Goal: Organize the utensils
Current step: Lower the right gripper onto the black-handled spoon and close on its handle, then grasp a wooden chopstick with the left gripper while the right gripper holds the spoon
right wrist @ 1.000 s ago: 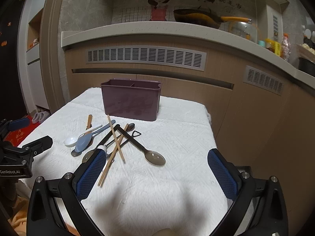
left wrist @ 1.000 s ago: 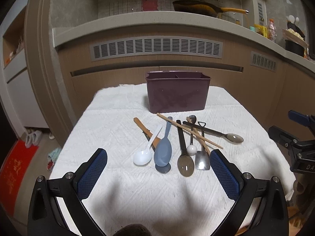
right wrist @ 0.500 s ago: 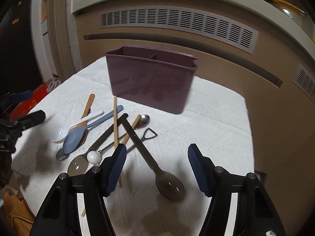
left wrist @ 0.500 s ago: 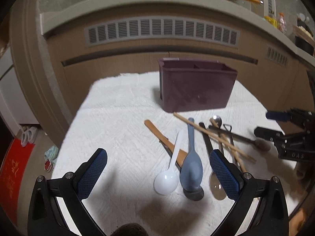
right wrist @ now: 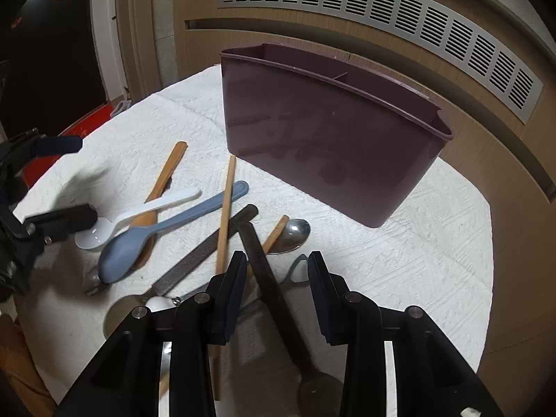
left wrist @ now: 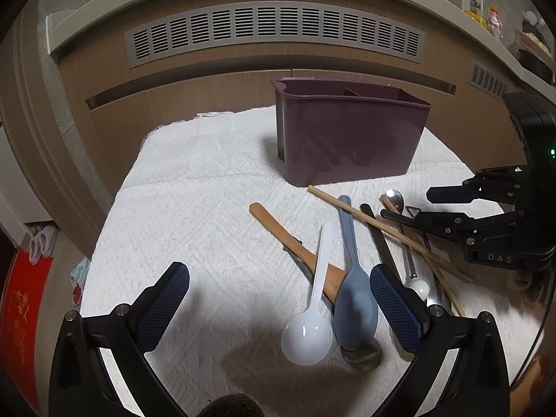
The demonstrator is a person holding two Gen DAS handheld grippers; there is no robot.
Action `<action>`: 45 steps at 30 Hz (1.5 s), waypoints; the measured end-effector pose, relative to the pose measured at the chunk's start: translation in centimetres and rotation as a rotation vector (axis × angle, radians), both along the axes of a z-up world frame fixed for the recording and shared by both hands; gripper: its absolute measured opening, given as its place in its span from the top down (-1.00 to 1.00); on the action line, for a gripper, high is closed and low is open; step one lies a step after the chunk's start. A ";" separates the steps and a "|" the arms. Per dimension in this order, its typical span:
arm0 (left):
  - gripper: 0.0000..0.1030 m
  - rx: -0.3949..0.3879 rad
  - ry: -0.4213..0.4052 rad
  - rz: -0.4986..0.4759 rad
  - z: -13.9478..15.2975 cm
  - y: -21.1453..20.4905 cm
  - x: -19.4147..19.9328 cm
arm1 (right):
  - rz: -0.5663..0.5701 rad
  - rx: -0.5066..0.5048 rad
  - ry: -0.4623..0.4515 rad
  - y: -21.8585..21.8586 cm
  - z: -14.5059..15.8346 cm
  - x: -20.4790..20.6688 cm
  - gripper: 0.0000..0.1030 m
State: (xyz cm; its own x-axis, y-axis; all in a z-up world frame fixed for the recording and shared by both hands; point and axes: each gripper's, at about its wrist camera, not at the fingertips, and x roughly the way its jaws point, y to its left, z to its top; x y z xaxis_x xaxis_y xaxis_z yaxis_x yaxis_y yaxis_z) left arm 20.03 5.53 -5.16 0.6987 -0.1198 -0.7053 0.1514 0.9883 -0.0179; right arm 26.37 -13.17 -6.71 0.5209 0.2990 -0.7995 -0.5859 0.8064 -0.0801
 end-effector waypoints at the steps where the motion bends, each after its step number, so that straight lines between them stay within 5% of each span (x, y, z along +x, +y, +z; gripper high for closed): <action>1: -1.00 -0.003 0.000 0.002 0.0 0.1 0.0 | 0.013 0.002 0.007 -0.3 0.0 0.0 0.32; 7: -1.00 -0.016 0.023 0.006 -0.4 0.1 0.4 | 0.058 0.017 0.074 -0.6 -1.0 0.1 0.33; 11: -1.00 -0.014 0.021 -0.017 -0.1 -0.7 -0.1 | 0.022 0.113 0.165 -1.2 -1.4 1.8 0.37; 13: -1.00 -0.015 0.023 -0.015 0.2 -0.9 -0.3 | 0.010 0.162 0.227 -1.7 -1.6 2.5 0.46; 15: -1.00 -0.024 0.030 -0.012 0.7 -0.9 -0.4 | -0.013 0.163 0.253 -2.1 -1.7 2.7 0.76; 24: -1.00 -0.116 0.092 0.028 1.8 -1.6 0.9 | -0.090 0.182 0.146 -4.3 1.4 -0.4 0.78; 30: -1.00 -0.073 0.066 0.081 1.4 -1.9 4.0 | -0.096 0.184 0.117 -4.5 2.5 -0.7 0.78; 36: -1.00 -0.012 0.040 -0.016 2.4 -1.2 10.1 | -0.042 0.200 0.101 -3.2 2.5 2.5 0.78; 39: -1.00 -0.076 0.036 -0.020 3.0 -0.4 10.7 | -0.068 0.278 0.180 -3.5 2.7 3.1 0.78; 45: -0.98 -0.215 0.050 0.065 0.9 1.2 7.1 | -0.190 0.318 0.028 -5.1 2.6 -0.4 0.78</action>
State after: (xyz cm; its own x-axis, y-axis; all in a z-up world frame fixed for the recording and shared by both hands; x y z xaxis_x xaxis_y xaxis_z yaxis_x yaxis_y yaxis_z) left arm 27.11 6.77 -4.28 0.6748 -0.2268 -0.7023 0.0809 0.9686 -0.2352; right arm 25.95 -18.25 -4.16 0.5702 0.4352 -0.6968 -0.4220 0.8829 0.2061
